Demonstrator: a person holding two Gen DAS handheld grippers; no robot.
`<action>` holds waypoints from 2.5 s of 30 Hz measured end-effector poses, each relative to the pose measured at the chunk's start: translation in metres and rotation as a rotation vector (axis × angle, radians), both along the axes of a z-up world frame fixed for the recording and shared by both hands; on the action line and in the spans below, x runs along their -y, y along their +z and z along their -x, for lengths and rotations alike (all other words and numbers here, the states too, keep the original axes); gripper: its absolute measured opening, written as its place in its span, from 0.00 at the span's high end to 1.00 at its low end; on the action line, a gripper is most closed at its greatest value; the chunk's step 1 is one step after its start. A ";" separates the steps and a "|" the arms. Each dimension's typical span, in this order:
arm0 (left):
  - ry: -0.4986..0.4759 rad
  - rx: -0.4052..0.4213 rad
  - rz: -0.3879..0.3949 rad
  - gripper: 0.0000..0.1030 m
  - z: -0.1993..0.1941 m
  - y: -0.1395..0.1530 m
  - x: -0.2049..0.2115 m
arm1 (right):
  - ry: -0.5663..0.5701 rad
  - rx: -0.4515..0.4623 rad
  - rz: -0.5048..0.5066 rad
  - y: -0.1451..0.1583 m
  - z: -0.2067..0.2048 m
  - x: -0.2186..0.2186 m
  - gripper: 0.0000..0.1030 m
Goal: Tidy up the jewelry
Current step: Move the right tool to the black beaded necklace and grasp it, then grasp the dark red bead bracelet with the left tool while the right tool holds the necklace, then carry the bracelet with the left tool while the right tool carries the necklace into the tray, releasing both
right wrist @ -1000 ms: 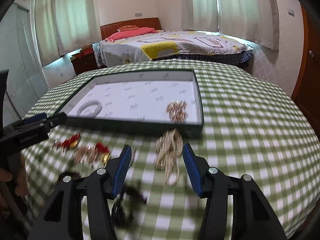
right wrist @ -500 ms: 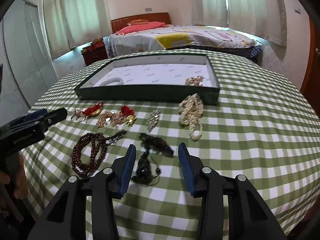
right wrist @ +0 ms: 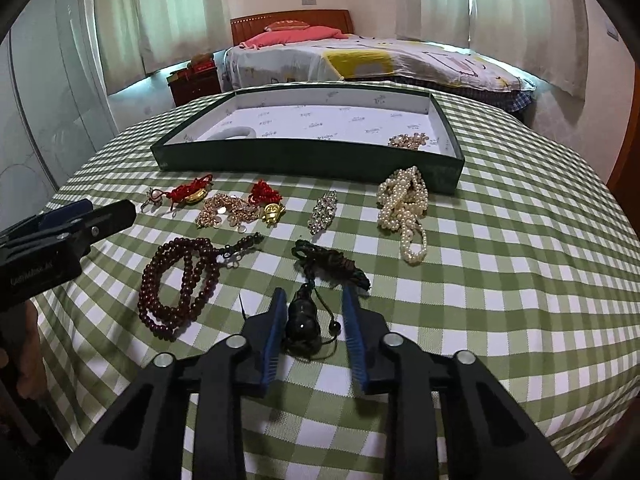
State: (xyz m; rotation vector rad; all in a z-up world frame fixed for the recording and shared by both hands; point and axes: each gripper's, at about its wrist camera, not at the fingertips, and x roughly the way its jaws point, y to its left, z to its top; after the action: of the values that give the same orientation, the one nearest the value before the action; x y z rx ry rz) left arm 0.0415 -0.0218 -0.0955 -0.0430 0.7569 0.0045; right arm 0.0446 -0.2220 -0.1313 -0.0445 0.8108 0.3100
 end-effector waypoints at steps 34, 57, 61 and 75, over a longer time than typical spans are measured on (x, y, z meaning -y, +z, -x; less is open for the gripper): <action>-0.145 -0.086 -0.022 0.45 -0.006 -0.033 0.063 | -0.065 0.019 -0.079 0.004 0.002 0.037 0.83; -0.196 0.010 0.088 0.90 0.009 -0.006 0.038 | -0.061 0.052 -0.094 0.012 0.003 0.036 0.83; -0.202 0.040 0.084 0.90 0.008 0.002 0.038 | -0.058 0.076 -0.101 0.021 0.004 0.035 0.83; -0.204 0.104 0.100 0.90 -0.011 0.027 0.036 | -0.059 0.156 -0.131 0.057 -0.007 0.033 0.83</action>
State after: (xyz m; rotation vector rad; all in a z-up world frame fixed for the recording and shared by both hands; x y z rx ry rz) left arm 0.0524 -0.0583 -0.0686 -0.0607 0.6539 -0.2287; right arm 0.0518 -0.2549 -0.0739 0.0775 0.6349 0.2994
